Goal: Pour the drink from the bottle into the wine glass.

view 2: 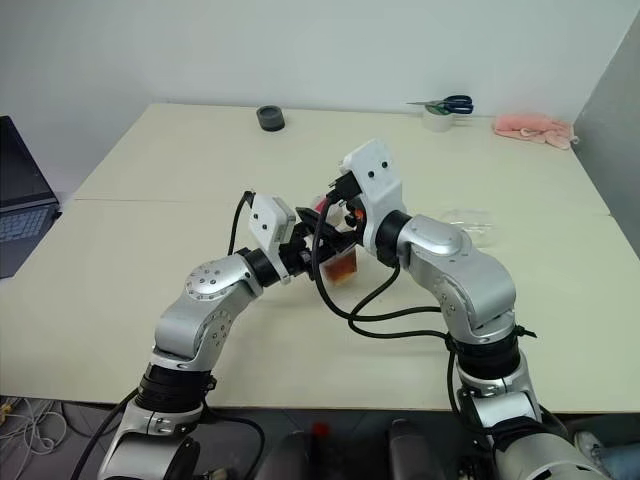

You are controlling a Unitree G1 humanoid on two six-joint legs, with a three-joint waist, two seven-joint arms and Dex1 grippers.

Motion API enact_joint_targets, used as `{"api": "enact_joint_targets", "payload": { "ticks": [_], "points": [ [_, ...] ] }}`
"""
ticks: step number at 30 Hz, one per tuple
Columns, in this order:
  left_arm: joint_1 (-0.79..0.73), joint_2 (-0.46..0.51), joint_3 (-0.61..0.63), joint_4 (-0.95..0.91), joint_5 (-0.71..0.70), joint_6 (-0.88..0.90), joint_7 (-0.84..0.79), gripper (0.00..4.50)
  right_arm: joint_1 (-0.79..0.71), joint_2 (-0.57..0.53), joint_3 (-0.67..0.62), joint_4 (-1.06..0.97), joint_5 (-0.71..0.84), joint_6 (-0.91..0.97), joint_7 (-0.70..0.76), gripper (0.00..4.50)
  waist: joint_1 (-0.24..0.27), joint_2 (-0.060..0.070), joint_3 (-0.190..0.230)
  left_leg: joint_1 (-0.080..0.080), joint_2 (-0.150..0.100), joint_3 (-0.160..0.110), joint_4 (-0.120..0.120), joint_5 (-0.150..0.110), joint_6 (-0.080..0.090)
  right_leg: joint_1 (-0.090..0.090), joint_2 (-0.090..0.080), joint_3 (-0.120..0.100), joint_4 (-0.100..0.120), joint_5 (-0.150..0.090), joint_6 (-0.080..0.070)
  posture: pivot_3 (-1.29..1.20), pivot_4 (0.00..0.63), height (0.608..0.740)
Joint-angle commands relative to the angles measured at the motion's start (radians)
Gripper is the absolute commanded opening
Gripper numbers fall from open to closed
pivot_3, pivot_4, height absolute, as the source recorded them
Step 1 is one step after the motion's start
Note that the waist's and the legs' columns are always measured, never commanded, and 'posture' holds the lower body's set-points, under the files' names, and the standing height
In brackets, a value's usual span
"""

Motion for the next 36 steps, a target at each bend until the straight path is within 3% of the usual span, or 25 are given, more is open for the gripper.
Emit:
{"api": "enact_joint_targets", "payload": {
  "ticks": [1,4,8,10,13,15,19,25,33,36],
  "points": [
    [-0.012,-0.006,0.009,-0.018,0.0,-0.032,0.001,1.87,-0.006,0.004,-0.011,-0.039,0.015,0.006,-0.013,2.82,0.0,0.0,0.0,0.0,0.0,0.0,0.0,0.0,0.0,0.0,0.0,0.0,0.0,0.0,0.0,0.0,0.15,0.74],
    [-0.009,-0.004,0.011,-0.019,0.001,-0.034,0.001,1.87,-0.011,-0.012,-0.005,-0.033,0.023,0.005,-0.001,1.84,0.0,0.0,0.0,0.0,0.0,0.0,0.0,0.0,0.0,0.0,0.0,0.0,0.0,0.0,0.0,0.0,0.15,0.74],
    [-0.009,-0.005,0.011,-0.02,0.004,-0.033,0.006,1.87,-0.049,-0.074,-0.007,0.071,0.037,-0.105,0.128,1.84,-0.001,0.0,0.0,0.0,0.0,0.0,0.0,0.0,0.0,0.0,0.0,0.0,0.0,0.0,0.0,0.0,0.15,0.74],
    [-0.01,-0.006,0.01,-0.022,0.003,-0.029,0.007,1.87,-0.069,-0.119,-0.021,0.162,0.072,-0.199,0.275,1.84,-0.001,0.0,0.0,0.0,0.0,0.0,0.0,0.0,0.0,0.0,0.0,0.0,0.0,0.0,0.0,0.0,0.15,0.74],
    [-0.007,0.001,0.008,-0.034,-0.003,-0.018,-0.003,1.87,-0.101,-0.326,-0.009,0.319,0.162,-0.338,0.759,1.84,0.003,-0.001,0.001,0.0,-0.001,0.001,0.0,0.0,0.0,0.001,0.0,0.0,-0.001,0.0,0.0,0.0,0.15,0.74],
    [-0.006,0.008,0.007,-0.04,-0.007,-0.013,-0.006,1.86,-0.138,-0.385,0.003,0.444,0.146,-0.44,0.898,1.84,0.007,-0.001,0.002,0.0,-0.002,0.0,0.001,0.0,0.0,0.002,-0.001,-0.001,-0.003,0.0,0.001,0.0,0.15,0.74],
    [0.002,0.023,0.012,-0.069,-0.017,0.009,-0.007,1.84,-0.216,-0.401,0.051,0.694,0.039,-0.627,0.976,1.84,-0.014,-0.001,0.002,0.002,0.0,0.003,-0.001,0.0,0.001,0.002,0.0,0.002,-0.002,0.0,0.0,0.0,0.15,0.74],
    [0.02,0.037,0.028,-0.099,-0.021,0.035,-0.001,1.84,-0.222,-0.398,0.039,0.725,0.065,-0.645,0.987,1.84,-0.014,0.0,0.002,0.001,0.001,0.0,0.0,0.0,0.0,0.001,0.001,0.0,0.0,0.0,0.0,0.0,0.15,0.74],
    [-0.008,0.033,0.02,-0.067,-0.02,0.029,-0.008,1.82,-0.172,-0.386,-0.02,0.541,0.1,-0.556,0.846,4.5,0.0,-0.001,0.002,0.001,0.0,0.0,0.001,0.0,0.0,0.001,-0.001,0.0,0.0,0.0,0.0,0.0,0.15,0.74],
    [-0.017,0.024,0.015,-0.054,-0.017,0.023,-0.014,1.82,-0.141,-0.374,-0.043,0.436,0.115,-0.474,0.739,4.5,0.002,-0.001,0.002,0.0,-0.001,0.0,0.001,0.0,0.0,0.001,-0.001,0.0,-0.001,0.0,0.0,0.0,0.15,0.74]
  ]
}}
